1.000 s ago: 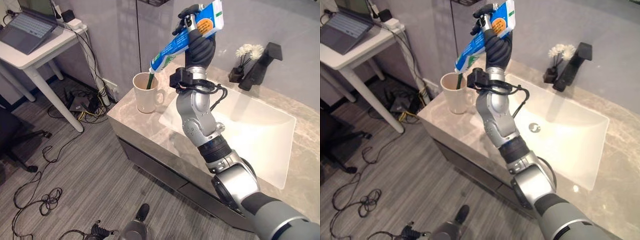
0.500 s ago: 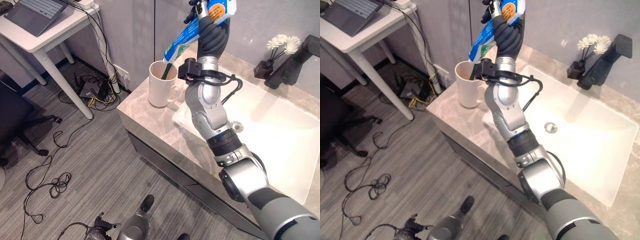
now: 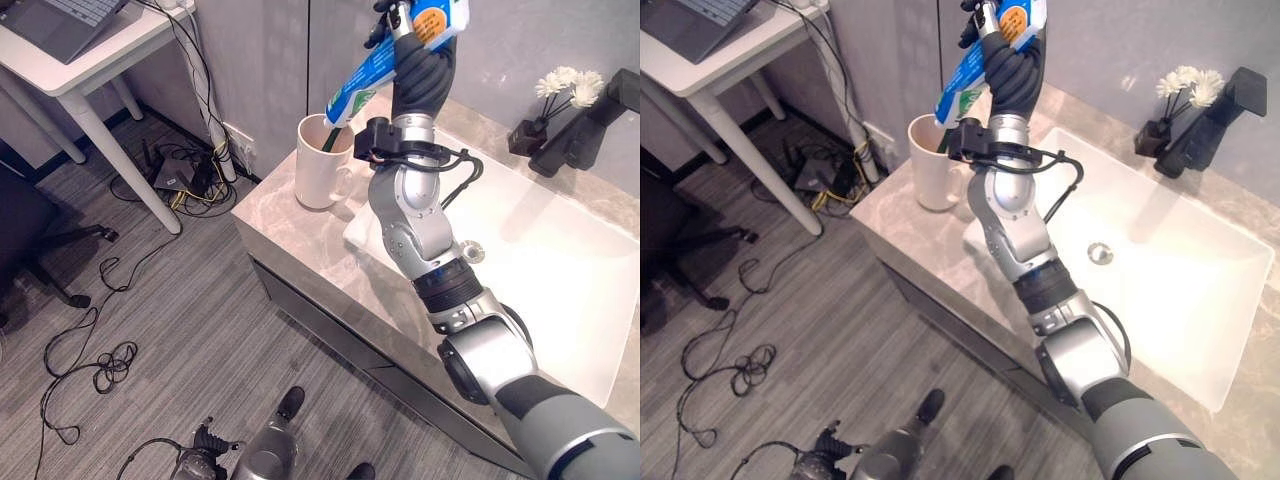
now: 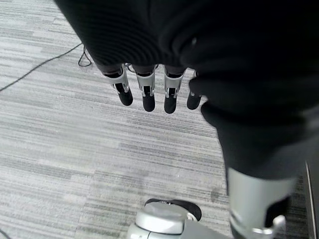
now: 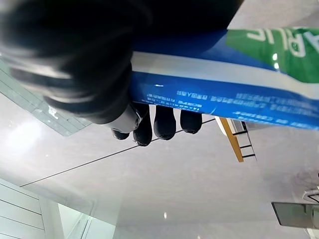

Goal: Put brush and paste in cup on sink, flatten towel.

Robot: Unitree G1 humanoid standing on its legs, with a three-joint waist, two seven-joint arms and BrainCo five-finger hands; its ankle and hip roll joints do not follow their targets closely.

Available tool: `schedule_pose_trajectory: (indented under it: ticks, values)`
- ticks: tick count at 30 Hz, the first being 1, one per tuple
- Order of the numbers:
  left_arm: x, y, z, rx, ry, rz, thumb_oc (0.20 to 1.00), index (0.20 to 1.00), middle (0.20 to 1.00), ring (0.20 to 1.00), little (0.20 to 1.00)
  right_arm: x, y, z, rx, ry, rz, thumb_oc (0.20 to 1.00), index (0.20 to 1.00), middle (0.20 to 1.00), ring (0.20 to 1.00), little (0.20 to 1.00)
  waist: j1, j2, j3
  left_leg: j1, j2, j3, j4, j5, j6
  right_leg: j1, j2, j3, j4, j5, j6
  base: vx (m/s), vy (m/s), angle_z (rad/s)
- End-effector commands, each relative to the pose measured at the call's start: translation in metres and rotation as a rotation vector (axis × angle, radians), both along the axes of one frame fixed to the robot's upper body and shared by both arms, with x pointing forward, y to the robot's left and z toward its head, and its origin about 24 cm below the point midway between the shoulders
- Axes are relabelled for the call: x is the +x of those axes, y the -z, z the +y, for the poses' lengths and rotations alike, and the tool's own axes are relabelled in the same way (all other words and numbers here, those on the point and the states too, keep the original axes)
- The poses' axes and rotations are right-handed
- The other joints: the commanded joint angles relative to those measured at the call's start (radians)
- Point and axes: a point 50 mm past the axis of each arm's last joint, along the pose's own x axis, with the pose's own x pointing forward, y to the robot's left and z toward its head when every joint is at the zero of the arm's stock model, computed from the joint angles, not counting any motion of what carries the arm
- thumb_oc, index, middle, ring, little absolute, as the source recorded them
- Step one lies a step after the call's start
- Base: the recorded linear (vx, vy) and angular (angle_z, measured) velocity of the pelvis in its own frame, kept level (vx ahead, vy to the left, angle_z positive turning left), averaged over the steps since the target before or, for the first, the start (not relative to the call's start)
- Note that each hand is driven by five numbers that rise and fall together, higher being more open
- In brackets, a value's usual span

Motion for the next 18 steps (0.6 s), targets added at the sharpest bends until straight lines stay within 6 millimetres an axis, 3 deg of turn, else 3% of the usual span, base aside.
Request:
schedule_pose_trajectory:
  ticks: [1, 18]
  values:
    - [-0.012, 0.005, -0.002, 0.015, 0.041, 0.053, 1.0, 1.0, 1.0, 1.0, 1.0, -0.016, -0.026, 0.009, -0.05, -0.02, -0.158, 0.2, 0.2, 0.2, 0.2, 0.2, 0.024, -0.022, -0.026, 0.002, -0.014, 0.011, -0.051, 0.019, 0.038, 0.056, -0.109, 0.052, 0.01, 0.174, 0.069, 0.0, 0.0, 0.0]
    - [-0.013, 0.003, 0.01, 0.032, 0.021, 0.064, 1.0, 1.0, 1.0, 1.0, 1.0, -0.014, -0.012, 0.016, -0.131, -0.059, -0.132, 0.2, 0.2, 0.2, 0.2, 0.2, 0.014, -0.046, -0.028, -0.008, -0.017, 0.008, -0.051, 0.02, 0.039, 0.042, -0.106, 0.055, 0.007, 0.176, 0.07, 0.0, 0.0, 0.0]
